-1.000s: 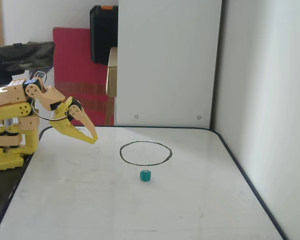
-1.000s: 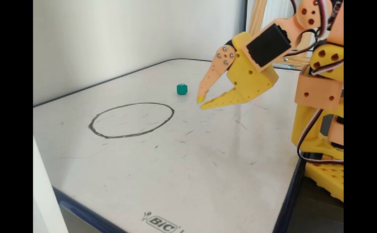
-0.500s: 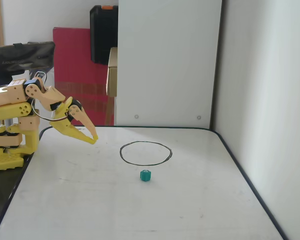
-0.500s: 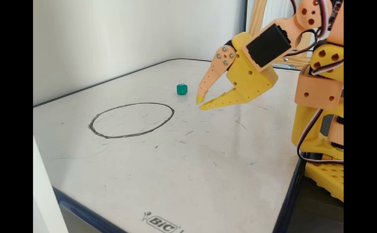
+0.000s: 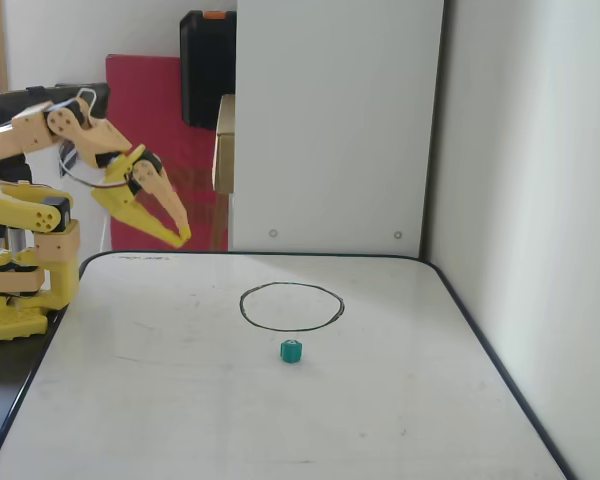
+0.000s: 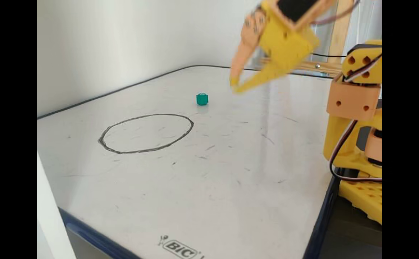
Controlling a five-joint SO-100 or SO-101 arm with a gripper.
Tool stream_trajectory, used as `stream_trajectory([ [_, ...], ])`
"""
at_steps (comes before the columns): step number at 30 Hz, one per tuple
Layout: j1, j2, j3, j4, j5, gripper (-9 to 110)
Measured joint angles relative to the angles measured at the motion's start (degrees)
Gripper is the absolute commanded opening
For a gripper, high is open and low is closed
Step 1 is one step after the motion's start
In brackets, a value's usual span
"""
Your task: Grasp a green cube and put it in the black circle
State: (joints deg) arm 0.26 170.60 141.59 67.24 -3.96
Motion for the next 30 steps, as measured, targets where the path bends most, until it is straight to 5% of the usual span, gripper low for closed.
stream_trajectory([
  [6, -0.62, -15.73, -23.64, 6.77, -0.88, 5],
  [30, 10.99, -83.94, -78.05, 18.28, -34.54, 11],
])
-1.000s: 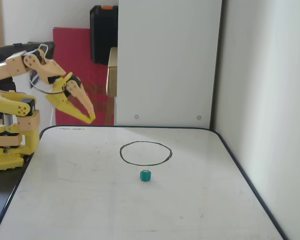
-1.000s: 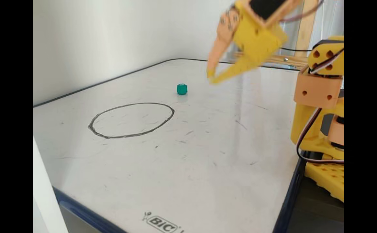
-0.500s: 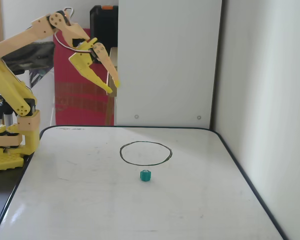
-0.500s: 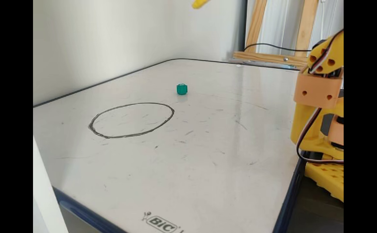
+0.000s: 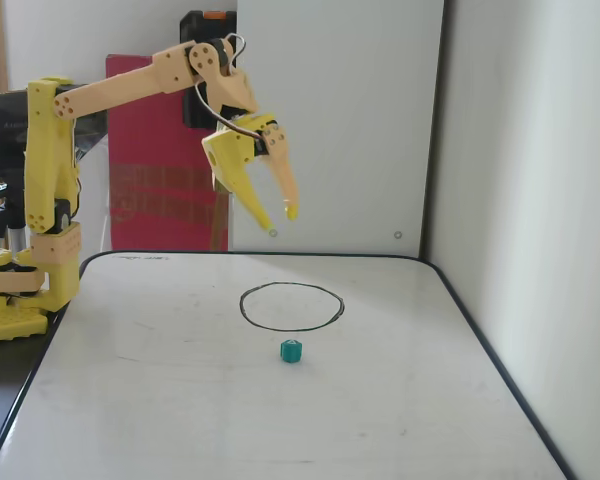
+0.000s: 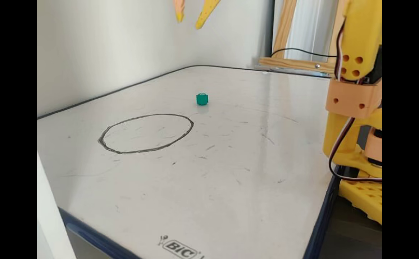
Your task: Grasp a green cube and put it in the black circle
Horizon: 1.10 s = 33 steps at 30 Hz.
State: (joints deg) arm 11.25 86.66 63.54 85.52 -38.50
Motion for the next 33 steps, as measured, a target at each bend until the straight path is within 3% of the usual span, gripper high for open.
stream_trajectory([
  [15, 6.50, -20.21, -3.78, -3.25, -9.05, 12],
  [33, 5.27, -25.49, -5.54, -6.68, -8.17, 16],
])
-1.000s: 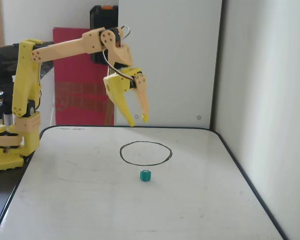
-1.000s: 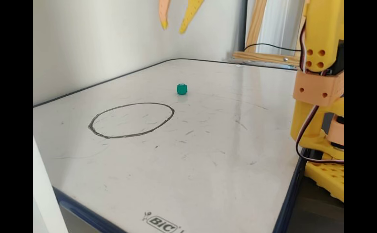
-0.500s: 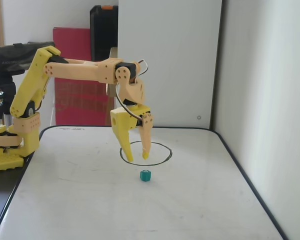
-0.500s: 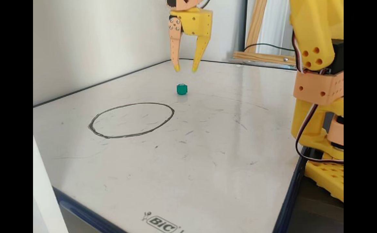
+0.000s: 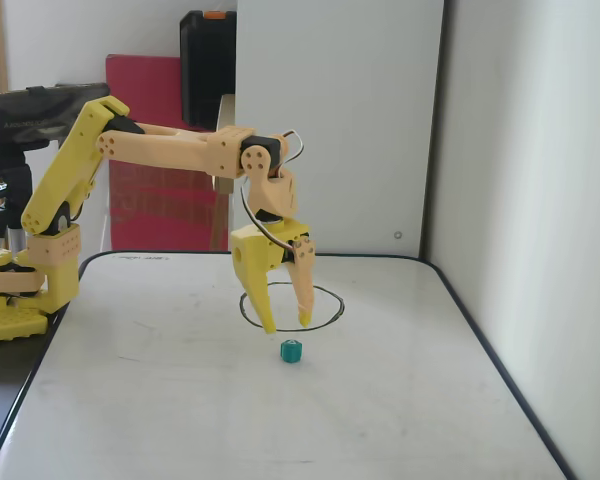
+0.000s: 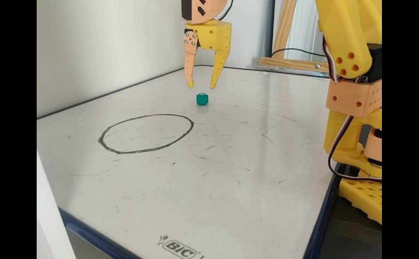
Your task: Grasp a green cube and put it in the black circle
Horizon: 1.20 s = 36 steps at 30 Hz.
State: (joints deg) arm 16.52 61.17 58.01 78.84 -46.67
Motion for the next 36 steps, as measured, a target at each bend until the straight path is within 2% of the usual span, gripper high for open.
stream_trajectory([
  [36, 2.11, -3.43, -0.18, -3.16, -1.23, 15],
])
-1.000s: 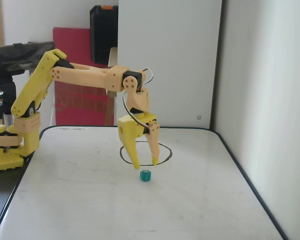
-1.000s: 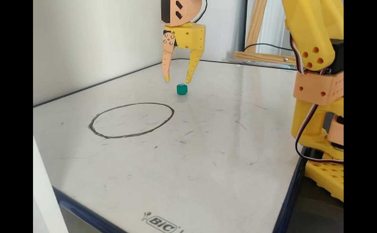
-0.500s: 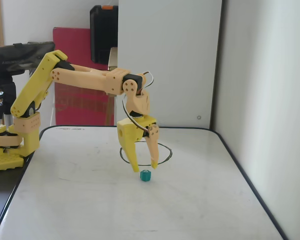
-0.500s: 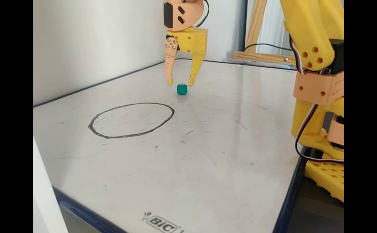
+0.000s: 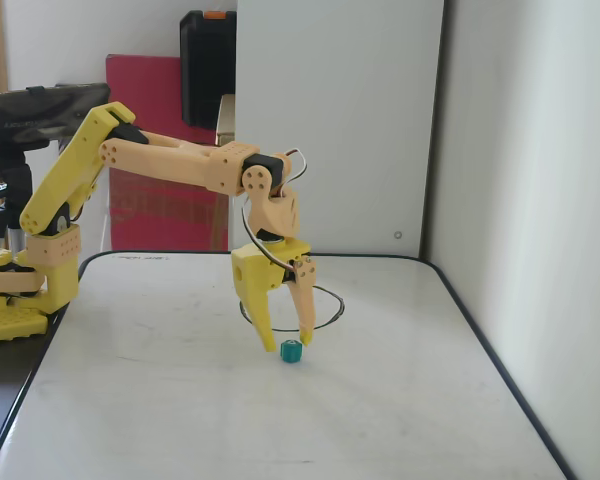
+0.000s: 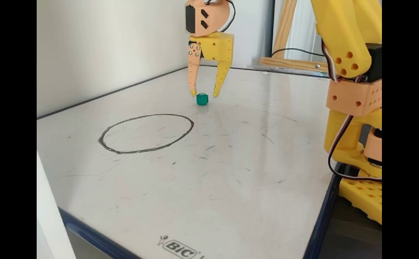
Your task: Grasp a green cube and put it in the black circle
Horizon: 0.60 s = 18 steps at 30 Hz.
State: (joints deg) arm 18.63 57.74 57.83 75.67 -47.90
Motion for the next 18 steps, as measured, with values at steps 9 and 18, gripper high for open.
stream_trajectory([
  [9, -0.35, -1.23, 0.18, -0.62, 0.00, 13],
  [18, -0.79, -2.02, 0.18, -0.62, 1.58, 0],
])
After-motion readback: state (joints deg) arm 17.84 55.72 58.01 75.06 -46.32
